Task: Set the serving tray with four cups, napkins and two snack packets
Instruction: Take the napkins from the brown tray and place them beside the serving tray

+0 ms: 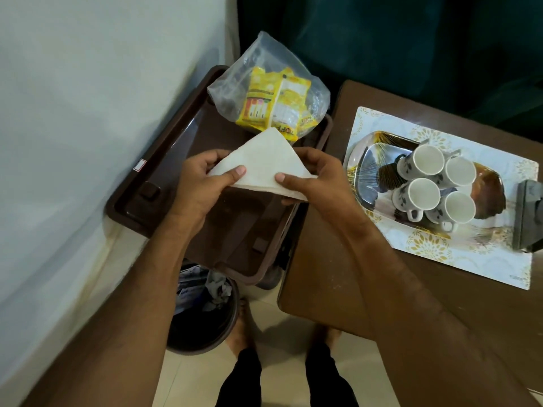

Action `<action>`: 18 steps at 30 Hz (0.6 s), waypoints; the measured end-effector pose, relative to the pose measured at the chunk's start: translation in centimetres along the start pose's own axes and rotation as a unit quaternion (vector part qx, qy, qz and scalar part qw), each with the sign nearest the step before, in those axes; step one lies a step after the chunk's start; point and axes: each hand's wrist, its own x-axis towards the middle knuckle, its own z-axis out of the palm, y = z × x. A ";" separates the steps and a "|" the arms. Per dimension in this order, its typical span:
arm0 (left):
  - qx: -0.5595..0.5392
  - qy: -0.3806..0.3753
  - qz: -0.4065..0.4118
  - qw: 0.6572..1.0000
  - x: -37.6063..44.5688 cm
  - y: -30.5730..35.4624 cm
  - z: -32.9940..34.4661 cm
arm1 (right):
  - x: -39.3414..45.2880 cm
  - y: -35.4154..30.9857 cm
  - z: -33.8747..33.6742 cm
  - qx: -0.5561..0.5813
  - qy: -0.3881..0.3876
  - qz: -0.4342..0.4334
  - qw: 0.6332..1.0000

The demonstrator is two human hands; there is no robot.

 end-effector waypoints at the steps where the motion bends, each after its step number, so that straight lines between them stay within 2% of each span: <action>1: 0.008 -0.005 0.014 1.000 0.0 0.3 0.6 | -0.2 -0.1 -0.6 -0.015 -0.015 0.012 1.000; 6: -0.002 -0.041 0.064 0.997 -0.2 1.9 3.7 | -1.1 -0.7 -4.2 0.004 -0.085 0.099 0.991; 8: -0.011 -0.059 0.083 0.995 -0.3 2.6 5.2 | -1.6 -0.6 -6.1 -0.019 -0.092 0.102 0.990; 13: -0.050 -0.112 0.104 0.987 -1.1 4.6 9.1 | -3.1 -0.3 -9.7 -0.104 -0.027 0.021 0.994; 18: -0.123 -0.110 0.078 0.983 -2.0 6.7 14.9 | -5.0 -0.4 -13.6 -0.154 0.060 -0.056 0.985</action>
